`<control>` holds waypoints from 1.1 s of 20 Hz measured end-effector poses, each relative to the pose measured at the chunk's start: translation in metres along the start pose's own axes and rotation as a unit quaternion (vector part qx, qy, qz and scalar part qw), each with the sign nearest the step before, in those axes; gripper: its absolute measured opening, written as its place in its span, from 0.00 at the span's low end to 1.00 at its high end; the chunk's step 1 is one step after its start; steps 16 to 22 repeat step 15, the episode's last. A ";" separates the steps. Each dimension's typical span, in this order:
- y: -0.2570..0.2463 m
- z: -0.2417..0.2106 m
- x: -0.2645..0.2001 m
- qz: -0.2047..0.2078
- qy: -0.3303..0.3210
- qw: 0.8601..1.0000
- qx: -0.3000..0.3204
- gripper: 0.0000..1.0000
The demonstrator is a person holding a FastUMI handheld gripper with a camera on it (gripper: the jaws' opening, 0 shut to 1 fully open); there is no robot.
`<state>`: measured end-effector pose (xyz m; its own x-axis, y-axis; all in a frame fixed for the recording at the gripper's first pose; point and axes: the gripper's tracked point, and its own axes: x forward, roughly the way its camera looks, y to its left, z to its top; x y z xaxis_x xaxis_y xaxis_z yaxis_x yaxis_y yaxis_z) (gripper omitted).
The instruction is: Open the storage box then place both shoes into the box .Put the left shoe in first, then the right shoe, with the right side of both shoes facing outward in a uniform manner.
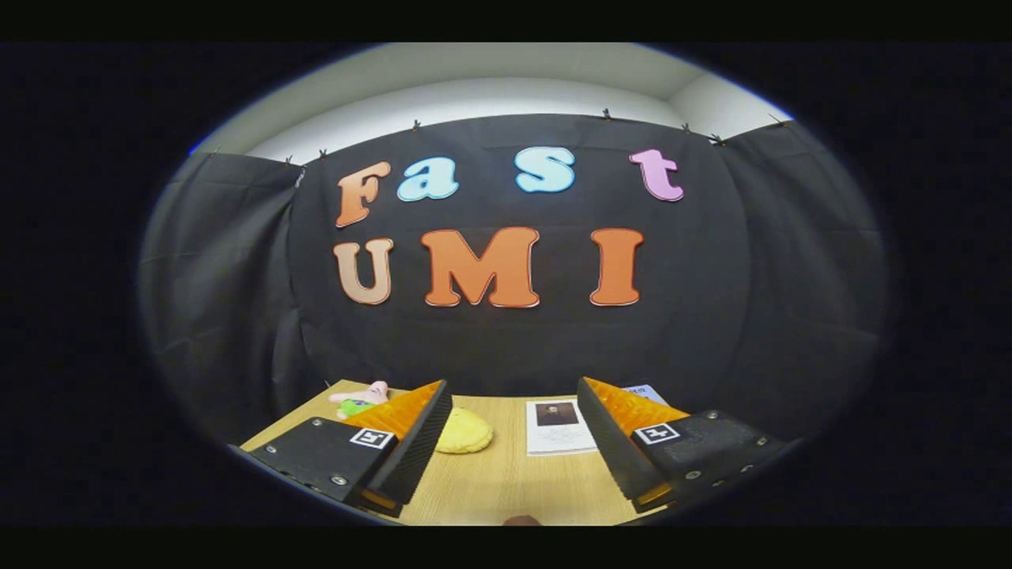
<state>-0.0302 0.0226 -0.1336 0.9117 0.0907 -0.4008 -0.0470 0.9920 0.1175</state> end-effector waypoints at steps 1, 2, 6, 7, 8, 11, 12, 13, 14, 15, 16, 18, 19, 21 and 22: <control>0.002 0.002 0.001 0.003 -0.003 1.000 0.002 0.95; 0.004 0.004 0.001 0.005 -0.008 1.000 0.004 0.95; 0.002 0.017 0.004 0.002 -0.035 0.999 0.000 0.95; 0.001 0.020 0.005 -0.001 -0.041 0.999 -0.001 0.95; 0.001 0.023 0.005 -0.002 -0.046 0.999 -0.002 0.95; 0.002 0.031 0.009 -0.003 -0.055 0.998 0.000 0.95; 0.002 0.034 0.009 -0.003 -0.059 0.998 0.001 0.95; 0.002 0.034 0.011 -0.005 -0.060 0.998 0.003 0.95; 0.003 0.034 0.011 -0.005 -0.061 0.998 0.004 0.95; 0.003 0.034 0.012 -0.007 -0.062 0.998 0.005 0.95; 0.003 0.034 0.012 -0.007 -0.062 0.998 0.005 0.95; 0.003 0.034 0.012 -0.007 -0.062 0.998 0.005 0.95; 0.003 0.034 0.012 -0.007 -0.062 0.998 0.005 0.95; 0.003 0.034 0.012 -0.007 -0.062 0.998 0.005 0.95; 0.003 0.034 0.012 -0.007 -0.062 0.998 0.005 0.95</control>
